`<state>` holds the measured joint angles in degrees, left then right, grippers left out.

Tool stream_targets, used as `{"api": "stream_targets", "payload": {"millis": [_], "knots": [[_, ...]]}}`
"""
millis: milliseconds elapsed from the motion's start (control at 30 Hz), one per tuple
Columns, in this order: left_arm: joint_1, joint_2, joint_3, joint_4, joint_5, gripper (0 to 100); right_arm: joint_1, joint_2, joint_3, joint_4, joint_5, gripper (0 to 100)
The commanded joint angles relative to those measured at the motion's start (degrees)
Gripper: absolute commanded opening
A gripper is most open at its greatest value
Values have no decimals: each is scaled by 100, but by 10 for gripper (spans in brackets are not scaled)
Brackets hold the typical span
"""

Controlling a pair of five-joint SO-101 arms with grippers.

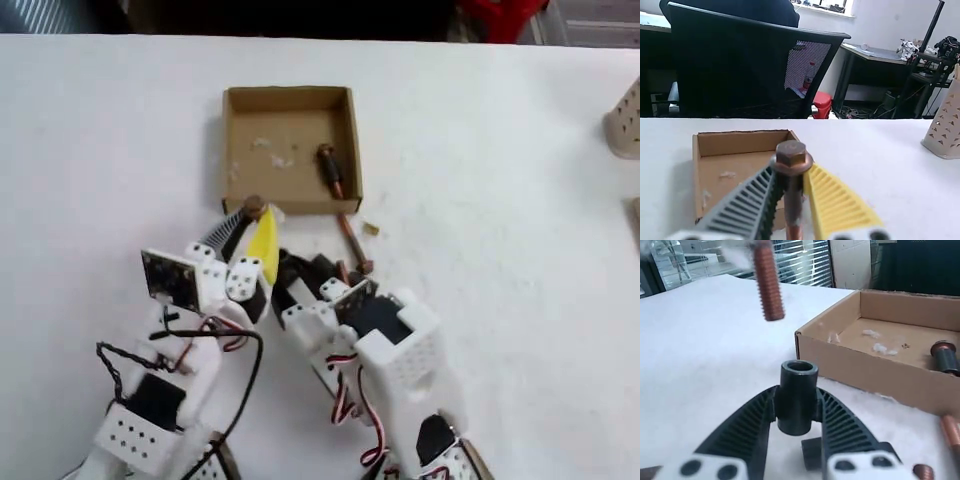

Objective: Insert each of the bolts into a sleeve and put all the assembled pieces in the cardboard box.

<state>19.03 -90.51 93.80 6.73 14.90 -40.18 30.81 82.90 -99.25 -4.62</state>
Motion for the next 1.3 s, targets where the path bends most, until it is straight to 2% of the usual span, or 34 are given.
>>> {"api": "stream_targets", "payload": {"millis": [0,67,300,467,767,1267], "knots": [[101,75,-246,-53,-255,20,-136,-101,44,-171,88,16],[101,523,-519,-53,-457,20,-136,-101,44,-180,88,16],[286,2273,-1451,-615,-448,20,-110,-101,26,-180,88,16],[611,2299,-1459,-615,-448,20,-101,-101,9,-180,88,16],[330,2334,-958,-651,-484,20,-101,-101,9,-180,88,16],[330,2308,-747,-615,-475,20,-101,-101,9,-180,88,16]]}}
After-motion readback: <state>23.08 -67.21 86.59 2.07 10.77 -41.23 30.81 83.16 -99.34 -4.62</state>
